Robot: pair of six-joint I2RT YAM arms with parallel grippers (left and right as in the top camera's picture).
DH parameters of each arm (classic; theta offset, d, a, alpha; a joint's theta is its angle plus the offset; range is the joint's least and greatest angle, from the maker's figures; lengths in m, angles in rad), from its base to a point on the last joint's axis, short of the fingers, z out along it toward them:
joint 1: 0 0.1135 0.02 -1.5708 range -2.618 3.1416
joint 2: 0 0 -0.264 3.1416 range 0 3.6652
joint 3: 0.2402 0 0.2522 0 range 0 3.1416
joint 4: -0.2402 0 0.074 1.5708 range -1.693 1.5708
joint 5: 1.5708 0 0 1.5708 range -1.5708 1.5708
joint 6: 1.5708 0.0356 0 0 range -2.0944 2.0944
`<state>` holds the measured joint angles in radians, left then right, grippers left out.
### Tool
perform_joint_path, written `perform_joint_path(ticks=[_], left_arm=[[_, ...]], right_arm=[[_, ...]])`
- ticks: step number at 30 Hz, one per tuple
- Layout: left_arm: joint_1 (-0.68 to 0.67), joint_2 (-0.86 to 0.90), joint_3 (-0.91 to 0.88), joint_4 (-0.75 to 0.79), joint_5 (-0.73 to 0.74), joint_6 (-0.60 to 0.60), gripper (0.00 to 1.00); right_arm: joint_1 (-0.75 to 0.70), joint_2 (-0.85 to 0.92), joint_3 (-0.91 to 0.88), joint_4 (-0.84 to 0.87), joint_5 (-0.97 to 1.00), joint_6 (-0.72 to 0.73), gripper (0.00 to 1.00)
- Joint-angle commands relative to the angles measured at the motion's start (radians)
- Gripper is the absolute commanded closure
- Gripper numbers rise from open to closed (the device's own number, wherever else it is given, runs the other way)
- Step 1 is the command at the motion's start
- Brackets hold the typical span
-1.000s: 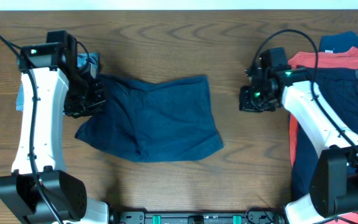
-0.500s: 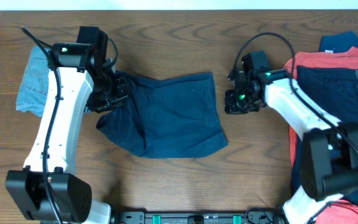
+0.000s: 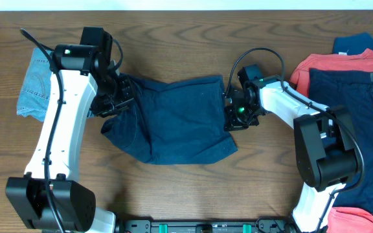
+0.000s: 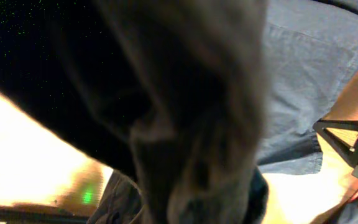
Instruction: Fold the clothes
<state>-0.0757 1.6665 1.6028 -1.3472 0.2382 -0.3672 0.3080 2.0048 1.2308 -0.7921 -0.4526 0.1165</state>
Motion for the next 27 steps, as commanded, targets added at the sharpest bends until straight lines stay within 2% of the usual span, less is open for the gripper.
perform_joint_path(ticks=[1,4,9,18,27], left_arm=[[-0.003,0.002,0.000,0.026,0.078,-0.010,0.92],[-0.020,0.002,0.000,0.064,0.133,-0.042,0.92],[-0.111,0.002,0.000,0.152,0.130,-0.124,0.92],[-0.319,0.052,0.000,0.228,-0.151,-0.327,0.90],[-0.476,0.195,0.000,0.472,-0.161,-0.331,0.86]], right_arm=[[0.005,0.043,-0.003,-0.006,0.039,-0.017,0.99],[0.003,0.043,-0.003,-0.009,0.055,-0.017,0.99],[0.003,0.043,-0.003,-0.012,0.086,-0.016,0.99],[0.003,0.043,-0.003,-0.012,0.087,-0.016,0.99],[0.003,0.043,-0.003,-0.013,0.087,-0.017,0.99]])
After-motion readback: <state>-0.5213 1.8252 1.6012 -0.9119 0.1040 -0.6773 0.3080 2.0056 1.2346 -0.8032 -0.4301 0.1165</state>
